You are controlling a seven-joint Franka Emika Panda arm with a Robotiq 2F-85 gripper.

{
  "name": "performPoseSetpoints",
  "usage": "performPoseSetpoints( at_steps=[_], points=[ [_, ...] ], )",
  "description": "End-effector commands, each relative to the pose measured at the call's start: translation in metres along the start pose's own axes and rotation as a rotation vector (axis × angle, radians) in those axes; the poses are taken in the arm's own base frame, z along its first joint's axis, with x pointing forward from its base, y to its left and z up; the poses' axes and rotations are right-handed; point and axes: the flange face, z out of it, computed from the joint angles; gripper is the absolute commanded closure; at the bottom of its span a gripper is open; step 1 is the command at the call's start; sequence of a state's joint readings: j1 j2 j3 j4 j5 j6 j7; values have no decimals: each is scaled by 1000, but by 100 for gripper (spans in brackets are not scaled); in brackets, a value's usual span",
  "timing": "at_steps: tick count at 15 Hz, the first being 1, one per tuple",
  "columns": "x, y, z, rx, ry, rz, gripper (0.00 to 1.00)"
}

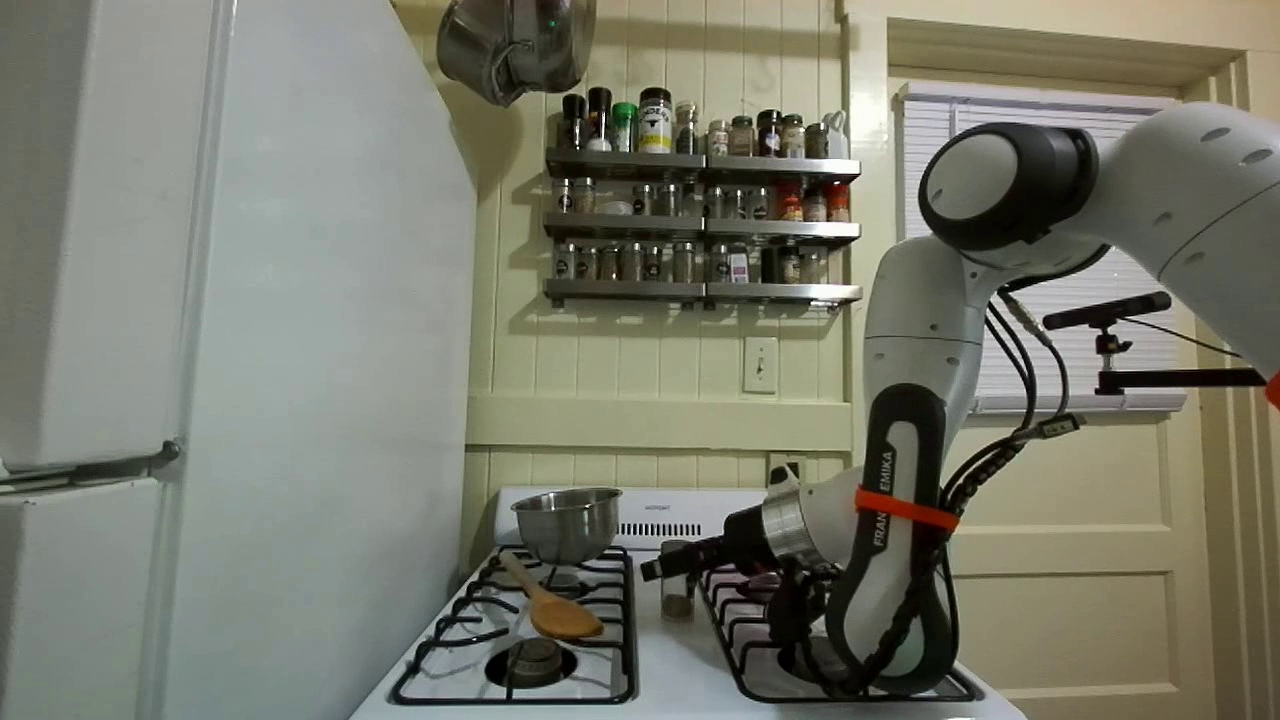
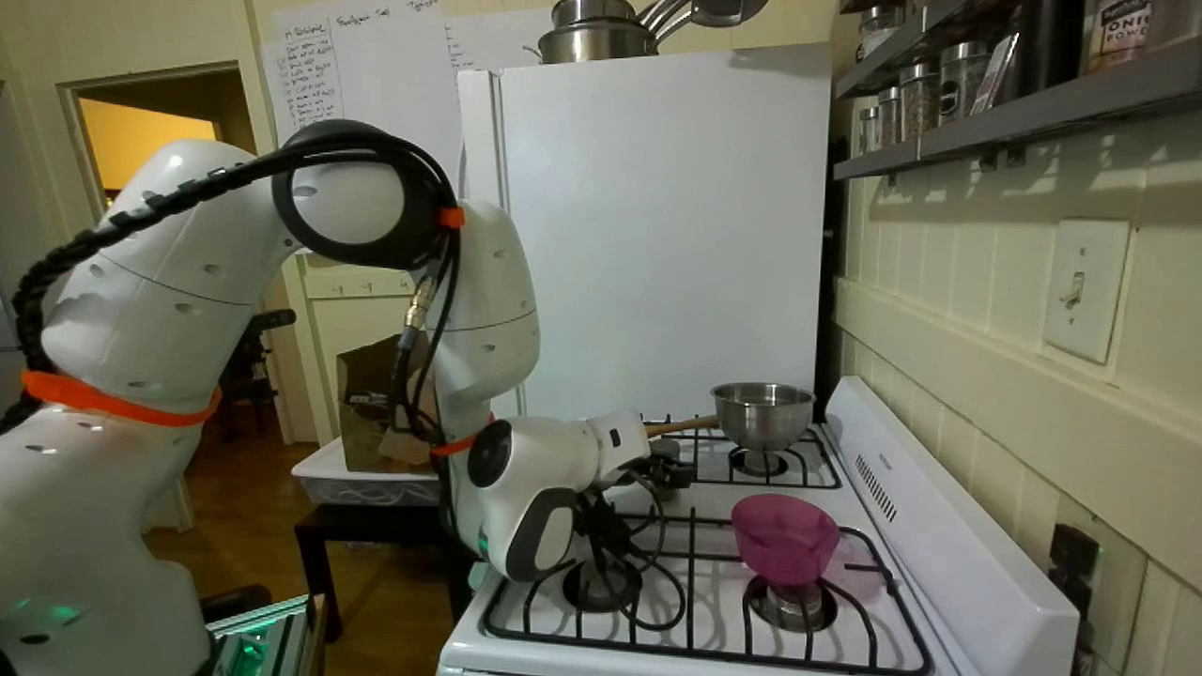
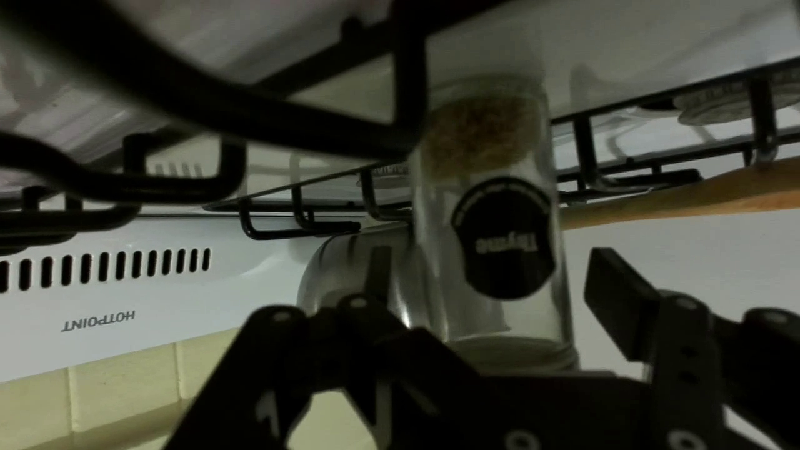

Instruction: Take a spice bottle from the far right of the bottom shelf and place in the center of the stove

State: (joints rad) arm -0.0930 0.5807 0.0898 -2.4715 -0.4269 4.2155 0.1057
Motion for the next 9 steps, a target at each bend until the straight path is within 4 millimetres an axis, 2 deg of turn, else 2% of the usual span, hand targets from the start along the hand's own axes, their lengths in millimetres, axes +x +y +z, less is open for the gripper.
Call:
performPoseSetpoints(
  at_steps=[1,2,4,7,9],
  points=[
    [-12,-16,-12,23,-48,75,20],
    [-10,-17,-13,17,-57,82,7],
    [-6,-21,-23,-12,-111,146,1],
    [2,-29,-46,-25,-180,231,0],
    [7,-28,-67,-96,-242,263,0]
  ],
)
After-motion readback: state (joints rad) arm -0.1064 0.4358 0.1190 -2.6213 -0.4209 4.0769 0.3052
